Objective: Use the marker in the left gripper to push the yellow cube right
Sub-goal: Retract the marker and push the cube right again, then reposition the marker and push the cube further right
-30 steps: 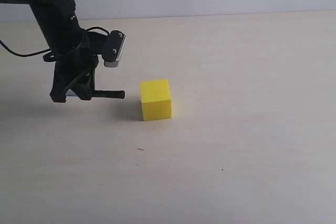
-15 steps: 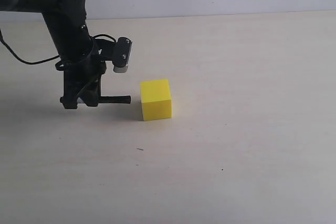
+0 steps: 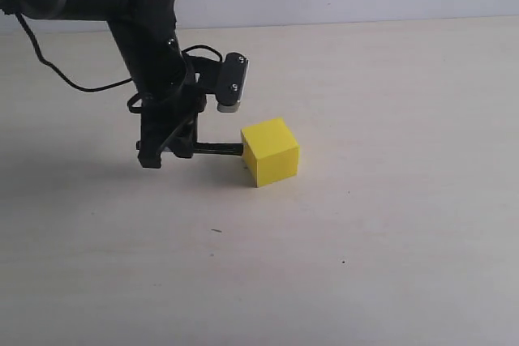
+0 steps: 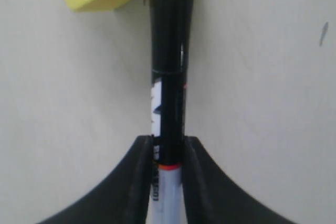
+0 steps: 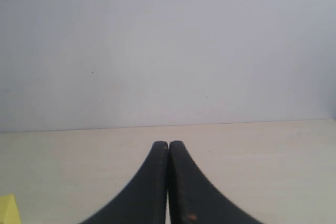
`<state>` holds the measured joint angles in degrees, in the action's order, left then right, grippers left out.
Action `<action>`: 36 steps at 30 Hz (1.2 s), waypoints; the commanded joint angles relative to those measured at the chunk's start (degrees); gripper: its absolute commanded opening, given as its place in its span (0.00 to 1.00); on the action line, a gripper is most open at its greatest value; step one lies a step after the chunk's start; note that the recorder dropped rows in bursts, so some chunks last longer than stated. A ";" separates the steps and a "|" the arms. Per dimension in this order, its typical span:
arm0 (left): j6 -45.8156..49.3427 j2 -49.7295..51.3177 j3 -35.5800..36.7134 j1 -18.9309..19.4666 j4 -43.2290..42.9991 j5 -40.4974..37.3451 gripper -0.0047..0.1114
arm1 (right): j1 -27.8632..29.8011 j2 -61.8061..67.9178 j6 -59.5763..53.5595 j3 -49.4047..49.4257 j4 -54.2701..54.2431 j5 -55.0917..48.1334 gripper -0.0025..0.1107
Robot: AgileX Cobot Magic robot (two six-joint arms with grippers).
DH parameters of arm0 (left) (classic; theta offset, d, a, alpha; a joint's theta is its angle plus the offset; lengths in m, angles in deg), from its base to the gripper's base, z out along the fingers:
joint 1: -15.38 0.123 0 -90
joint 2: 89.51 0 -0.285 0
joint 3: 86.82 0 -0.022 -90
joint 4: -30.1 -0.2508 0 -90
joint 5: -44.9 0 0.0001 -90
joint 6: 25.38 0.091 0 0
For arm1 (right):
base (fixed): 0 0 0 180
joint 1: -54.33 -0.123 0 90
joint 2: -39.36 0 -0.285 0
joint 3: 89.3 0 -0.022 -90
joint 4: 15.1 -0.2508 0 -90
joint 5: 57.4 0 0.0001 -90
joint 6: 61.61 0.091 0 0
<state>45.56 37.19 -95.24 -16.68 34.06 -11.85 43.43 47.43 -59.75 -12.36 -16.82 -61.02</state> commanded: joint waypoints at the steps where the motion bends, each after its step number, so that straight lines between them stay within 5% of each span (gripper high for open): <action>1: -4.08 -0.26 -0.34 3.52 -0.79 -5.82 0.04 | 0.28 -0.29 -0.20 0.28 0.13 0.28 0.02; 4: -4.50 -0.26 -0.34 2.90 -0.79 -6.21 0.04 | 0.28 -0.29 -0.20 0.28 0.13 0.28 0.02; 11: -7.05 -0.26 -0.34 -1.19 -0.27 7.20 0.04 | 0.28 -0.29 -0.20 0.28 0.13 0.28 0.02; 18: -12.64 -0.41 -1.49 2.43 -3.95 4.46 0.04 | 0.28 -0.29 -0.20 0.28 0.13 0.28 0.02; 26: -14.79 1.36 -1.62 1.19 -14.39 0.68 0.04 | 0.28 -0.29 -0.20 0.28 0.13 0.28 0.02; 36: -11.19 3.08 -4.28 -1.18 -10.69 3.79 0.04 | 0.28 -0.29 -0.04 0.28 0.13 0.28 0.02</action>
<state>33.51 39.48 -97.72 -16.66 22.36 -8.21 43.43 47.43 -59.75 -12.36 -16.82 -61.02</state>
